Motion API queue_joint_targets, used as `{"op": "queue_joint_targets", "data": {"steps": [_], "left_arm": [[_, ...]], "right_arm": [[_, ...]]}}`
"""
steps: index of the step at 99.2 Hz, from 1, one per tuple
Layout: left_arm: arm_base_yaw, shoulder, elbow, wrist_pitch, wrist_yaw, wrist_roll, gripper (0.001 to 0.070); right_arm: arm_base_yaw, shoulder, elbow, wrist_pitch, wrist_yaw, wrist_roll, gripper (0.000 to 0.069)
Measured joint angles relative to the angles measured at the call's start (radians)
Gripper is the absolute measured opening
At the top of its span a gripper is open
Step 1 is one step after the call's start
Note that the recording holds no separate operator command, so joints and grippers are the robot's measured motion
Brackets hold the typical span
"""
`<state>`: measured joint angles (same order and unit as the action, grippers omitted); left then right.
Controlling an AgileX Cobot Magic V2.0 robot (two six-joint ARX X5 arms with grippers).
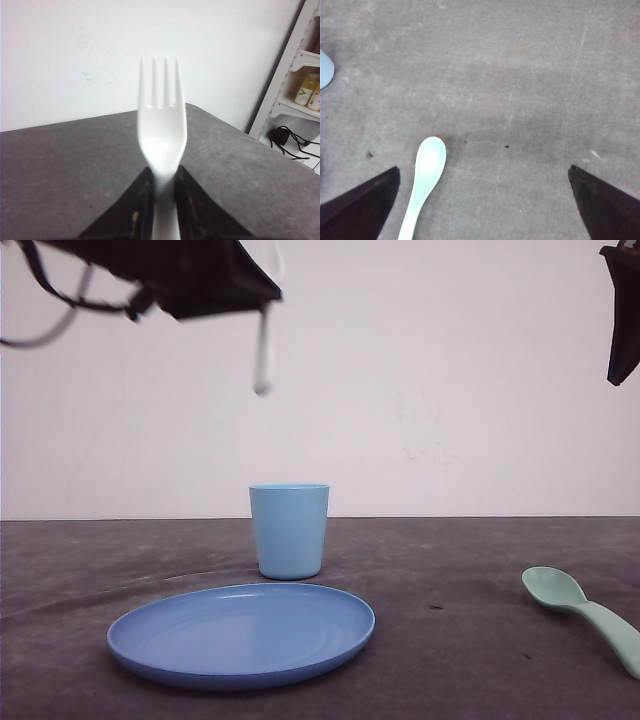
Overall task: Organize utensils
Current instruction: 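Lift the fork with the left gripper and lower it into the cup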
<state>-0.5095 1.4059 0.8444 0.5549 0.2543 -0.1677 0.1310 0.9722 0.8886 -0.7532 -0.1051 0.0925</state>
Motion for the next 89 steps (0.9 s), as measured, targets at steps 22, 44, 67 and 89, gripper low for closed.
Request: {"op": "queue_joint_targets", "data": {"steps": [22, 44, 67, 89], "left_arm": [[-0.010, 0.197, 0.000, 0.223, 0.000, 0.031, 0.0042], [-0.010, 0.321, 0.000, 0.271, 0.000, 0.037, 0.0042], [-0.010, 0.383, 0.000, 0.265, -0.001, 0.053, 0.0042], [-0.010, 0.428, 0.000, 0.261, -0.002, 0.071, 0.0042]], "right_arm": [[0.000, 0.000, 0.000, -0.001, 0.000, 0.000, 0.0681], [0.000, 0.000, 0.000, -0.015, 0.000, 0.000, 0.0681], [0.000, 0.000, 0.000, -0.018, 0.000, 0.000, 0.0681], [0.000, 0.000, 0.000, -0.033, 0.000, 0.000, 0.0681]]}}
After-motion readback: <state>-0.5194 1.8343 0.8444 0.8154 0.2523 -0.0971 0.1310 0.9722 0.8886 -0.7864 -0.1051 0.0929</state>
